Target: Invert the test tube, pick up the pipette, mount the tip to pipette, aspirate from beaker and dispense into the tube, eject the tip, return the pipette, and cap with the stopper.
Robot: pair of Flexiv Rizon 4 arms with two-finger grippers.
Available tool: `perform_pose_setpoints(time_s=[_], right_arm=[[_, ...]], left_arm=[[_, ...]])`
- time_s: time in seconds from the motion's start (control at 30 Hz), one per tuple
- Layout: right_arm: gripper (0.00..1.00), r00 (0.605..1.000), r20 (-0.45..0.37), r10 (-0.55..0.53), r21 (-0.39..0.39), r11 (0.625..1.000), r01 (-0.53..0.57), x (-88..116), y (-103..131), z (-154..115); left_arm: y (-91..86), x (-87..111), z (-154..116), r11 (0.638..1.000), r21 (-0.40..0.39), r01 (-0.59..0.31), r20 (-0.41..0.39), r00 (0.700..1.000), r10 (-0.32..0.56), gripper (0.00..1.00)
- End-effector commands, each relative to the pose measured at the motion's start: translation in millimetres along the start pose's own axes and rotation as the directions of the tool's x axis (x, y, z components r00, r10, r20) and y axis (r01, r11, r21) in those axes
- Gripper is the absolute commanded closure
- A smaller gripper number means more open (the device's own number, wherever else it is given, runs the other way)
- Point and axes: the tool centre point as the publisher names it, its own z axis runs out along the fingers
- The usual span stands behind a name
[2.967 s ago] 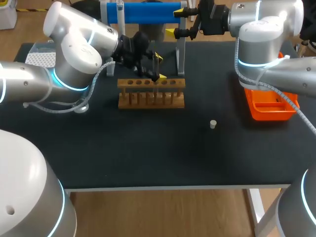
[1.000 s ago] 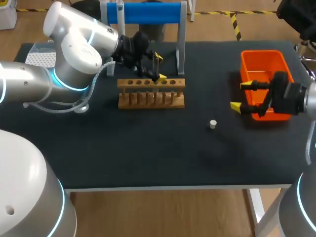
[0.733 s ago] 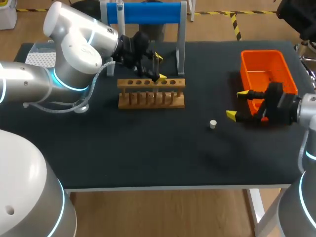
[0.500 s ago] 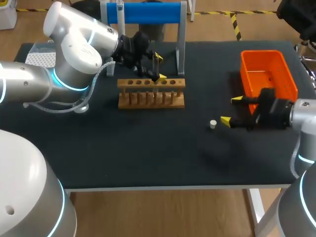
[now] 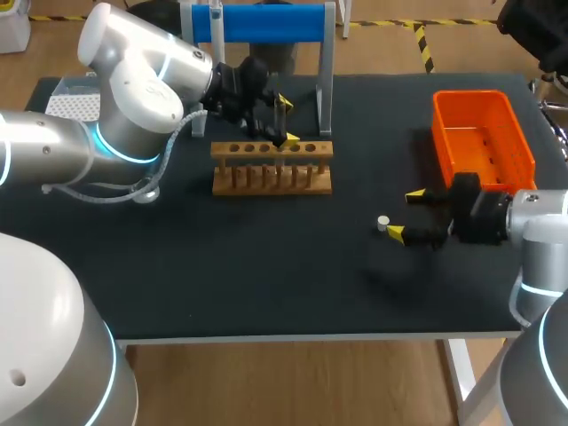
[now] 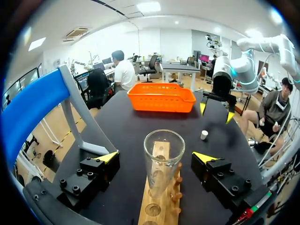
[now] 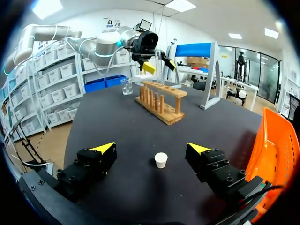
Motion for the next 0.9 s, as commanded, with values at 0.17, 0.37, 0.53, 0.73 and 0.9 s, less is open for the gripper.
perform_pose_setpoints(time_s=[0.17,0.37,0.53,0.73,0.9], right_arm=[[0.0,1.0,0.026,-0.003,0.023,1.0,0.002,2.6,-10.4,10.4],[0.0,0.999,0.044,-0.009,0.033,0.999,0.007,2.1,-12.6,13.1],[0.0,0.998,0.053,-0.017,0.037,0.999,0.015,3.3,-13.5,17.4],[0.0,0.998,0.064,-0.025,0.044,0.999,0.022,3.9,-15.3,23.1],[0.02,0.997,0.077,-0.025,0.053,0.998,0.021,2.0,-17.9,29.0]], left_arm=[[-0.2,-1.0,0.3,1.0,-0.003,0.001,-0.003,1.0,-0.001,0.0],[-0.2,-1.0,0.3,1.0,-0.003,0.001,-0.003,1.0,-0.001,0.0],[-0.2,-1.0,0.3,1.0,-0.003,0.001,-0.003,1.0,-0.001,0.0],[-0.2,-1.0,0.3,1.0,-0.003,0.001,-0.003,1.0,-0.001,0.0],[-0.2,-1.0,0.3,1.0,-0.003,0.001,-0.003,1.0,-0.001,0.0]])
